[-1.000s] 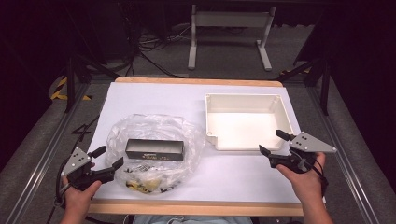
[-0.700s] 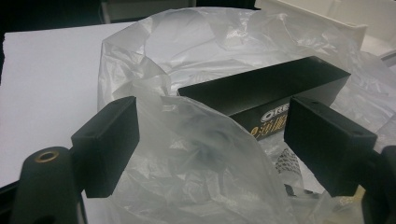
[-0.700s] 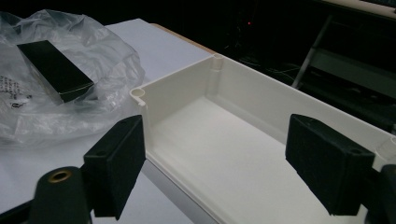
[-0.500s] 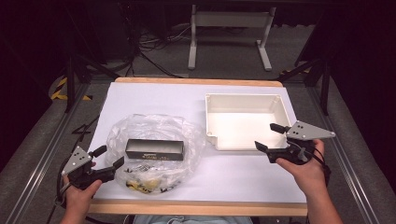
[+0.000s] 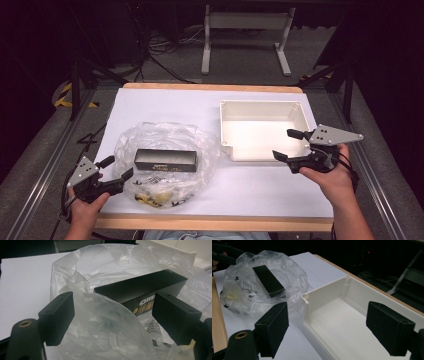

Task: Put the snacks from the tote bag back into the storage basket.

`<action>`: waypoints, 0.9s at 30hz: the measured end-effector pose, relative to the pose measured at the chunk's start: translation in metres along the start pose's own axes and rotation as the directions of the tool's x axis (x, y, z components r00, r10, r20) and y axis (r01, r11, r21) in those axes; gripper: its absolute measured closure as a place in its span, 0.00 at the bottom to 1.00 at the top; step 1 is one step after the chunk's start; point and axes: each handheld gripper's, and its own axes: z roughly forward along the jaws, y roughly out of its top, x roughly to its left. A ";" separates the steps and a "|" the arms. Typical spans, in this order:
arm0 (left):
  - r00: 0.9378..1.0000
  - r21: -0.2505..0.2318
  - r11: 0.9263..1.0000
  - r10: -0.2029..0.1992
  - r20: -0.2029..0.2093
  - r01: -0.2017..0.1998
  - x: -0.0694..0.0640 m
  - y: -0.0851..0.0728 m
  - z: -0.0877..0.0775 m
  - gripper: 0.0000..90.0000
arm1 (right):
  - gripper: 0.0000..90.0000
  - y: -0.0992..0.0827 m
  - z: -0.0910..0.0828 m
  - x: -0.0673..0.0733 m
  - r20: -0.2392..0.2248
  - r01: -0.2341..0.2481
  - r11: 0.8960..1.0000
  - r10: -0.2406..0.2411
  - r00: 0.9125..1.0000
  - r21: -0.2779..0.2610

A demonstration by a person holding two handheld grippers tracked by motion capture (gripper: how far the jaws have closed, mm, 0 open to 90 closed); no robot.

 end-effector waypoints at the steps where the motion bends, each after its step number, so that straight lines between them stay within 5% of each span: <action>1: 1.000 0.001 1.000 0.000 0.000 0.000 0.000 0.000 0.000 0.21 | 0.21 0.001 0.001 0.000 -0.002 0.002 1.000 -0.002 1.000 0.001; 11: 1.000 0.005 1.000 0.002 0.001 -0.002 0.000 0.000 0.001 0.21 | 0.20 0.025 0.023 0.011 -0.066 0.079 0.997 -0.079 0.995 0.005; 21: 1.000 0.004 1.000 -0.006 0.003 0.006 0.001 0.000 0.003 0.21 | 0.19 0.047 0.050 0.020 -0.135 0.154 0.988 -0.157 0.978 -0.029; 27: 1.000 0.003 1.000 -0.004 0.006 0.004 0.001 0.001 0.005 0.21 | 0.20 0.059 0.066 0.023 -0.164 0.144 0.990 -0.142 0.976 -0.003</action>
